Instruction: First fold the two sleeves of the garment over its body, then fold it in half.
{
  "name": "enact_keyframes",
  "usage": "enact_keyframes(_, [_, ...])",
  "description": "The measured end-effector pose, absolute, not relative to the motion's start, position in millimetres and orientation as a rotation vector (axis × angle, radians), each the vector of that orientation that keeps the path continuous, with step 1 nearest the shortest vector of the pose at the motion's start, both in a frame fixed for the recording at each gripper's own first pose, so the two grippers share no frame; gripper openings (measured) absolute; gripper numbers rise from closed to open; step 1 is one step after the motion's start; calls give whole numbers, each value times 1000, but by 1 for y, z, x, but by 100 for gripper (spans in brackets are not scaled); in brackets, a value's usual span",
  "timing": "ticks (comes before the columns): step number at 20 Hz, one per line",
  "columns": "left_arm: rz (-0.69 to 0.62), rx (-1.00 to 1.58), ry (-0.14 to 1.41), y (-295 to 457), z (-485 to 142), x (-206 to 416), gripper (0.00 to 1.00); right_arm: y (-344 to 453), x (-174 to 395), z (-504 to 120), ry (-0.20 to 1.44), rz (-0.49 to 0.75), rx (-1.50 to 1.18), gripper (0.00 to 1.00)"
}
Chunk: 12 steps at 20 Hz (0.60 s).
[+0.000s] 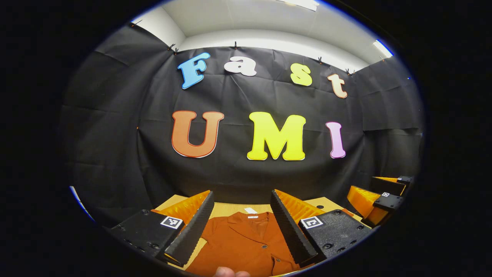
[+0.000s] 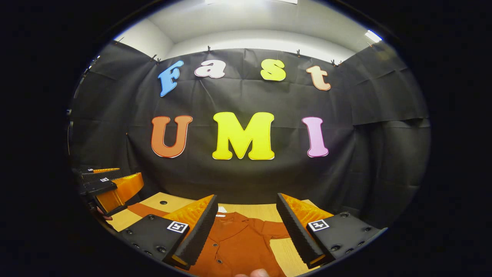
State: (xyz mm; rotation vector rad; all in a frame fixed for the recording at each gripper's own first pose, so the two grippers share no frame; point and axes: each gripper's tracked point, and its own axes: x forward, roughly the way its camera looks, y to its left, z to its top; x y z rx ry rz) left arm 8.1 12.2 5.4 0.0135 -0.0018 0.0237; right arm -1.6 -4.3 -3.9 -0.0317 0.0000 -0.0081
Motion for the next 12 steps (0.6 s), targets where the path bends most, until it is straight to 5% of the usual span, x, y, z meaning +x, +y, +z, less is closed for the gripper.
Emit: enact_keyframes(12, [19, 8, -18, 9, 10, 6, 100, -5, -7, -3, 1, -1, -45, 96])
